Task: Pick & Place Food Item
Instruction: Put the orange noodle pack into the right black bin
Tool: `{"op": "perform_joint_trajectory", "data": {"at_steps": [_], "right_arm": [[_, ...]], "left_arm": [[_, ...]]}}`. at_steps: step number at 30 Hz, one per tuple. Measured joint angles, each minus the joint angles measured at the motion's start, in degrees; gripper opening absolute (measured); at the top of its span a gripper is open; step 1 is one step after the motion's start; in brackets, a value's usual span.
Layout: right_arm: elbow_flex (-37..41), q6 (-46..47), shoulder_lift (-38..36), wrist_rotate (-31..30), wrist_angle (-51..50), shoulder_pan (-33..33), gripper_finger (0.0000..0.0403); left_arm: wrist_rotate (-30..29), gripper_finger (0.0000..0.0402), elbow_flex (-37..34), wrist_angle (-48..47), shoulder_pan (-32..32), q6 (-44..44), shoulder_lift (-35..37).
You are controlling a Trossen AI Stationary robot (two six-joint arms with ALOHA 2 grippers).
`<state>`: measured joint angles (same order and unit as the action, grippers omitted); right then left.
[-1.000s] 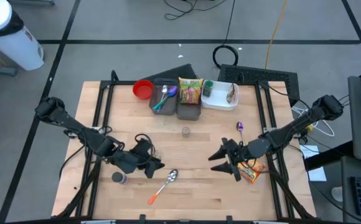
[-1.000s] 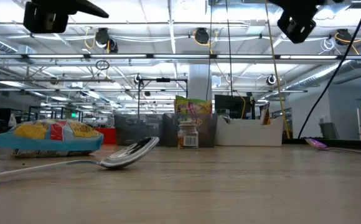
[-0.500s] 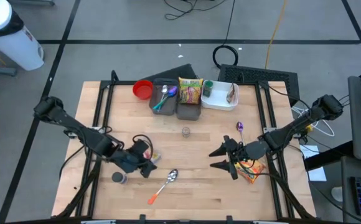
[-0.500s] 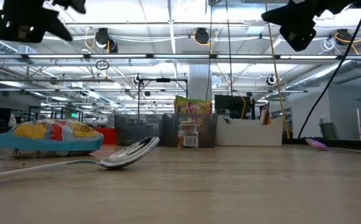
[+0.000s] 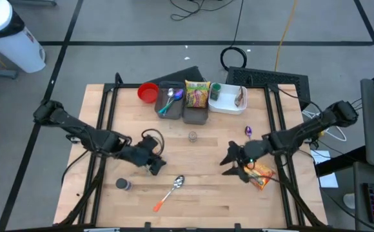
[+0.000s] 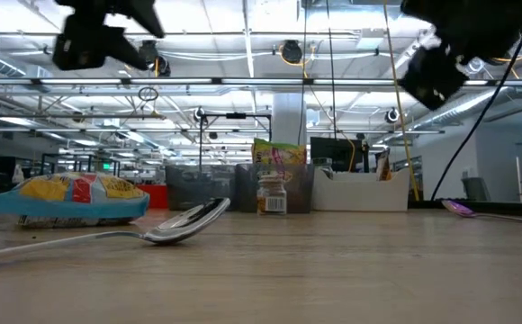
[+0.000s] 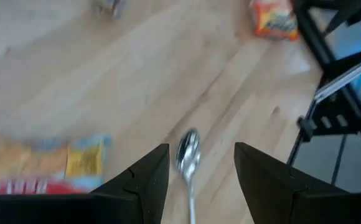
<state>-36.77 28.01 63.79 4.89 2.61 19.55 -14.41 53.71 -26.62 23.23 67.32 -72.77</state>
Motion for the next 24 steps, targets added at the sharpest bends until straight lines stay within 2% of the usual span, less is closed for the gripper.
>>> {"op": "perform_joint_trajectory", "data": {"at_steps": [3,6,10,13,18,24], "right_arm": [[-0.1,-0.1,0.0,14.4,-7.0,-6.6,0.0215],[-2.5,-5.6,0.0,22.6,-17.9,-12.2,0.0215],[-8.1,-22.0,0.1,22.7,-33.3,-17.2,0.0215],[-11.7,-30.5,2.1,21.2,-40.3,-20.2,0.0215],[-14.3,-38.9,9.3,22.9,-48.4,-23.0,0.0215],[-15.5,-47.9,18.4,23.8,-56.4,-23.4,0.0215]], "left_arm": [[1.4,0.0189,0.0,3.9,-2.7,-4.0,0.0],[2.7,0.0189,0.0,6.0,-4.8,-7.0,0.0],[2.9,0.0189,0.0,7.4,-6.6,-9.2,0.0],[2.9,0.0189,0.0,7.4,-7.3,-9.3,0.0],[2.9,0.0189,0.0,7.4,-7.5,-10.1,0.0],[2.9,0.0189,0.0,7.4,-7.5,-10.2,0.0]]}}
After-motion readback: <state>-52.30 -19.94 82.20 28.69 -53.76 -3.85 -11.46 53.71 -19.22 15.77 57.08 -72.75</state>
